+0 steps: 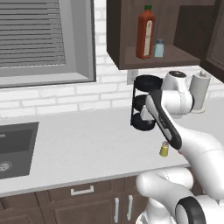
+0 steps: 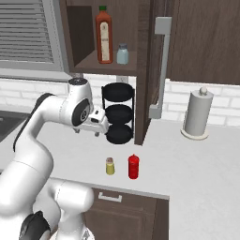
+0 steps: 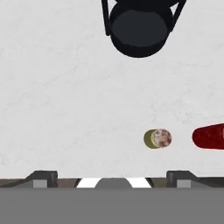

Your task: Put the shaker and condiment bottle from the counter next to their counterparts in the cabinet.

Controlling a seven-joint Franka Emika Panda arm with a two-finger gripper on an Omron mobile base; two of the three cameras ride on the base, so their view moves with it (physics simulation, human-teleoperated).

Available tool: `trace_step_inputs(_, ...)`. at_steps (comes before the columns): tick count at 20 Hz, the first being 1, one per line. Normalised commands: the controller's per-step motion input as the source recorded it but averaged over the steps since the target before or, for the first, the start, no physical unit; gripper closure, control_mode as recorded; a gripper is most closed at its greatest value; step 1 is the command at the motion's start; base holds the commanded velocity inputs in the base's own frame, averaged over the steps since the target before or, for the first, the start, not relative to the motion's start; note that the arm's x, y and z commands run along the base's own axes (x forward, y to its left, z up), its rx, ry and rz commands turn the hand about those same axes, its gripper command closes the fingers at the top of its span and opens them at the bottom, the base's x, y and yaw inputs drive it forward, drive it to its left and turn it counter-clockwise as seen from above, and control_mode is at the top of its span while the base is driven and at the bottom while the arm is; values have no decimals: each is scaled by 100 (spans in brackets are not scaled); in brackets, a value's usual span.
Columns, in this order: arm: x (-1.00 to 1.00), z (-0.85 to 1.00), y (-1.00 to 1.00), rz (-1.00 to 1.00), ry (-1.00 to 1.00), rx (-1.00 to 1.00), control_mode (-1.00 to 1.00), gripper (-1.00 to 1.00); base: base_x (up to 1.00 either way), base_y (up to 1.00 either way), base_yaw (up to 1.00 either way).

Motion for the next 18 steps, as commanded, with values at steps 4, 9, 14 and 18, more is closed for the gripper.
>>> trace_step_inputs(4, -3, -41, -25, -8, 0, 0, -100, -100, 0, 0, 0)
trace_step_inputs(9, -1, -40, -25, -8, 0, 0, -100, -100, 0, 0, 0)
trace_step_inputs(14, 0, -36, -23, -8, 0, 0, -100, -100, 0, 0, 0)
trace_step_inputs(18, -1, -30, -18, -7, 0, 0, -100, -100, 0, 0, 0)
